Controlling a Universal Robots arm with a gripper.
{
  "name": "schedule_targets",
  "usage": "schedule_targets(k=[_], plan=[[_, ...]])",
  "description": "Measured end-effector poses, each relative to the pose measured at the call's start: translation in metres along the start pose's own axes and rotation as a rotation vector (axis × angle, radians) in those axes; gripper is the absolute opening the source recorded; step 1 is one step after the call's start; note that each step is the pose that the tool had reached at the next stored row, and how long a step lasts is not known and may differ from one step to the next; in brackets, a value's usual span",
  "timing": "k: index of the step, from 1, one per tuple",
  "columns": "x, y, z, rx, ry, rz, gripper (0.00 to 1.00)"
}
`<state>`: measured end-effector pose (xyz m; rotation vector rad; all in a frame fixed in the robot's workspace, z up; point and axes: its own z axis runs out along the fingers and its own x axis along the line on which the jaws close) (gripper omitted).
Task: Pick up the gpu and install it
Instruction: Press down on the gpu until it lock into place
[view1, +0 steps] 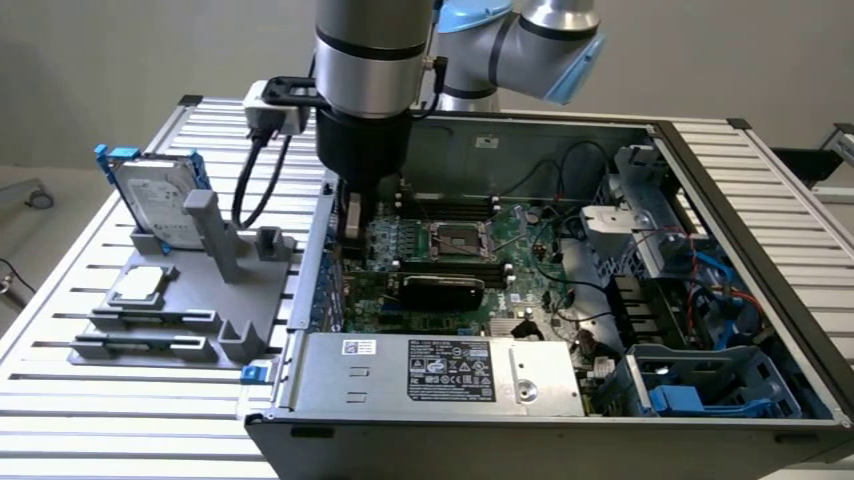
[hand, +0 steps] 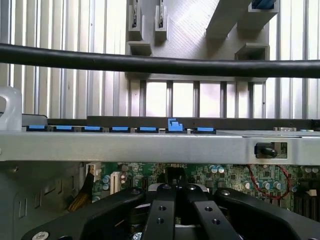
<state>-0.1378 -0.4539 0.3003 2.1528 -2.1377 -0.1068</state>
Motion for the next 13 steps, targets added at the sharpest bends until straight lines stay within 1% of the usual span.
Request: schedule_targets(k=[2,4,13], plan=[[0.0000,0.0002,-0.0003,-0.0037,-0.0001,0.000,0.11],[0.0001,0.0003,-0.0005,-0.0057,0.0002,0.000,0.11],[-0.0001,0.0012,-0.0003,-0.0070,0.0001,0.000,0.11]])
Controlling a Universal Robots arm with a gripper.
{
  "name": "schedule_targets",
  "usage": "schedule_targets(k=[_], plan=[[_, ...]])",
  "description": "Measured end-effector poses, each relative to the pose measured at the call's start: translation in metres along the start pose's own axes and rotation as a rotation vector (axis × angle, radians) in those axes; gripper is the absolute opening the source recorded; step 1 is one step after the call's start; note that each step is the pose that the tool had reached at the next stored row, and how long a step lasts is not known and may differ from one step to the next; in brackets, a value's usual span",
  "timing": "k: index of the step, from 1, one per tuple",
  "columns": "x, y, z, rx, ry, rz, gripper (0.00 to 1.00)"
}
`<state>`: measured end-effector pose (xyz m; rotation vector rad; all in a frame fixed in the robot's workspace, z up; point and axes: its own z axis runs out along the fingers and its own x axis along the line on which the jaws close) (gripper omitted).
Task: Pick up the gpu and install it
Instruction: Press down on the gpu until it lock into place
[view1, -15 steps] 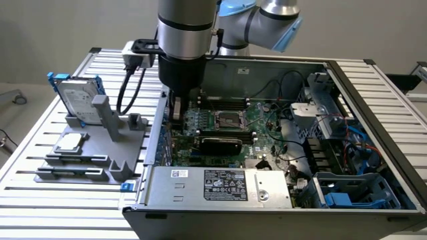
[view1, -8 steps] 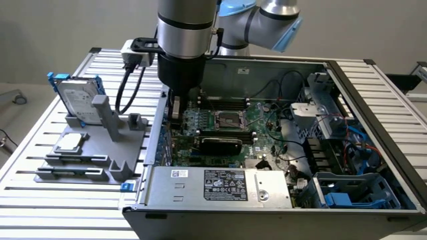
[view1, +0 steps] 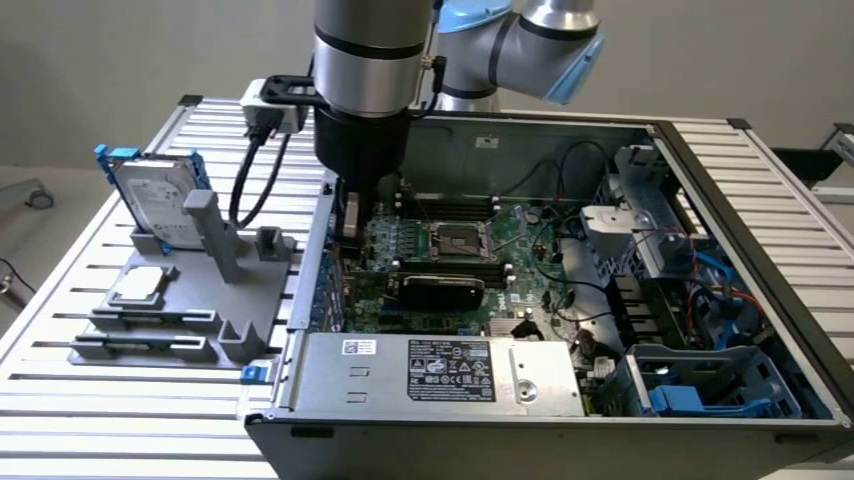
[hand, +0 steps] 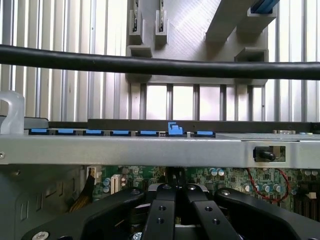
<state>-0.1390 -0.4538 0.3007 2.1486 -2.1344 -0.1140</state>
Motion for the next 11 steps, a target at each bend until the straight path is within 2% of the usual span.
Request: schedule_targets(k=[11], plan=[[-0.0015,0.0006,0.0000,-0.0014,-0.0002,0.002,0.11]])
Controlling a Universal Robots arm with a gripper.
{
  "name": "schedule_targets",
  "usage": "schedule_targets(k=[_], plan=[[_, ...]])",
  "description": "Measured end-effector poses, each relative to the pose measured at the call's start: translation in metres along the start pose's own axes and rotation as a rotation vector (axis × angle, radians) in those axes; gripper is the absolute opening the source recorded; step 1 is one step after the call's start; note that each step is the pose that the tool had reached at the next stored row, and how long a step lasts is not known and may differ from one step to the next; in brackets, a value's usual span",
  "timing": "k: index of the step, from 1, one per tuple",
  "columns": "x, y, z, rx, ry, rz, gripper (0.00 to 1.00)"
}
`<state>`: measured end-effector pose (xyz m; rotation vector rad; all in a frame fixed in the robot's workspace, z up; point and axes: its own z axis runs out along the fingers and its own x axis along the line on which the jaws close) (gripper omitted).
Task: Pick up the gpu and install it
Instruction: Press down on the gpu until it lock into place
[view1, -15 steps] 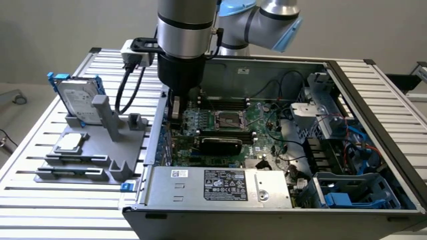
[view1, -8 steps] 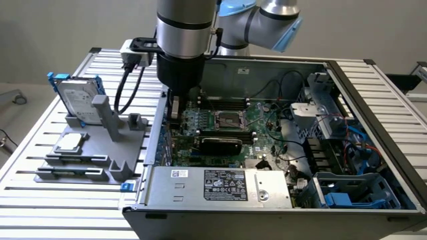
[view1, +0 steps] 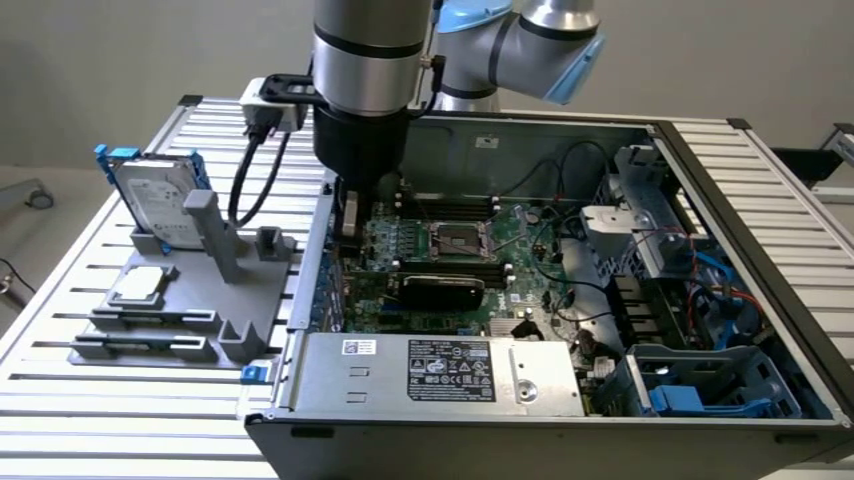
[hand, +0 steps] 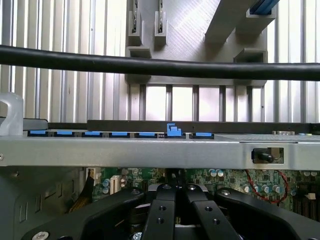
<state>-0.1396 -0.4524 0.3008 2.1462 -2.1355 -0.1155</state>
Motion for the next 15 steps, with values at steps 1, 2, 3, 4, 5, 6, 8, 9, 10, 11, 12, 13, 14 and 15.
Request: schedule_targets(k=[1,2,3,4,5,6,8,9,10,11,12,13,14,15], plan=[[-0.0003,0.0001,0.0000,0.0000,0.0000,0.000,0.11],[-0.0005,0.0002,0.0000,-0.0001,-0.0001,0.001,0.11],[-0.0007,0.0003,0.0000,-0.0002,-0.0001,0.002,0.11],[-0.0009,0.0005,0.0000,-0.0003,-0.0002,0.003,0.11],[-0.0011,0.0006,0.0000,-0.0004,-0.0004,0.003,0.11],[-0.0012,0.0006,0.0000,-0.0005,-0.0002,0.003,0.11],[-0.0015,0.0008,0.0001,-0.0004,0.0001,0.003,0.11],[-0.0017,0.0010,0.0001,-0.0005,0.0000,0.004,0.11],[-0.0019,0.0012,0.0002,-0.0005,-0.0001,0.004,0.11],[-0.0021,0.0014,0.0001,-0.0005,0.0000,0.005,0.11],[-0.0022,0.0016,0.0002,-0.0006,-0.0001,0.006,0.11],[-0.0024,0.0019,0.0002,-0.0007,-0.0002,0.007,0.11],[-0.0026,0.0021,0.0002,-0.0009,-0.0003,0.008,0.11],[-0.0027,0.0024,0.0002,-0.0010,-0.0005,0.009,0.11]])
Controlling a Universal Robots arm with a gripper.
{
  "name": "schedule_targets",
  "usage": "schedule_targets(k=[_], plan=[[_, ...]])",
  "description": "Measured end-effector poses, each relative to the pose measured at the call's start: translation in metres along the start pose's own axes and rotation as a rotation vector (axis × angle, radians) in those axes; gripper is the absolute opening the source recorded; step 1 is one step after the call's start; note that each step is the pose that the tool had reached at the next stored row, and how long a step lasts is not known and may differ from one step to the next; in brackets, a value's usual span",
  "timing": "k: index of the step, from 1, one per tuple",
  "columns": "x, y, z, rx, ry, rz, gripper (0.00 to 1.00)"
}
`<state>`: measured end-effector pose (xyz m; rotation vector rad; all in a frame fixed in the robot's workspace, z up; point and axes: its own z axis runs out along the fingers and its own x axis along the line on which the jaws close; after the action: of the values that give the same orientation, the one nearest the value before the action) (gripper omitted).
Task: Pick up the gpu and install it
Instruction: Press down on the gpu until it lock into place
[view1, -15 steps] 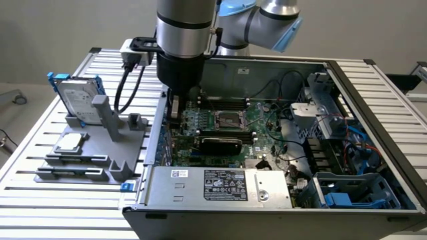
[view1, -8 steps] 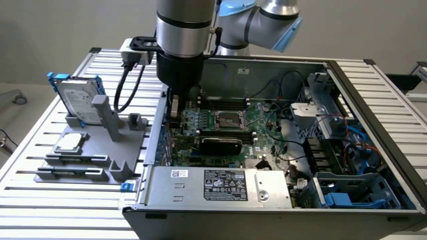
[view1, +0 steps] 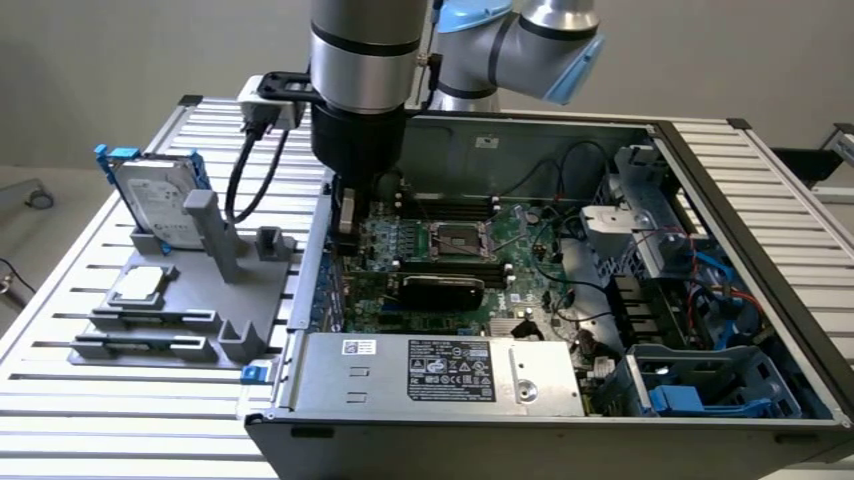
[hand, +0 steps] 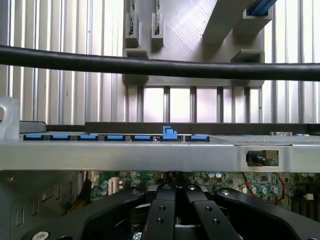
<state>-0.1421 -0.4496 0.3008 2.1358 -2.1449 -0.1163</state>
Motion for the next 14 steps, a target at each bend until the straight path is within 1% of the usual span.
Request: schedule_targets(k=[7,14], plan=[[-0.0005,0.0009,0.0001,-0.0003,-0.0006,0.006,0.11],[-0.0005,0.0009,0.0008,-0.0003,0.0006,0.009,0.11]])
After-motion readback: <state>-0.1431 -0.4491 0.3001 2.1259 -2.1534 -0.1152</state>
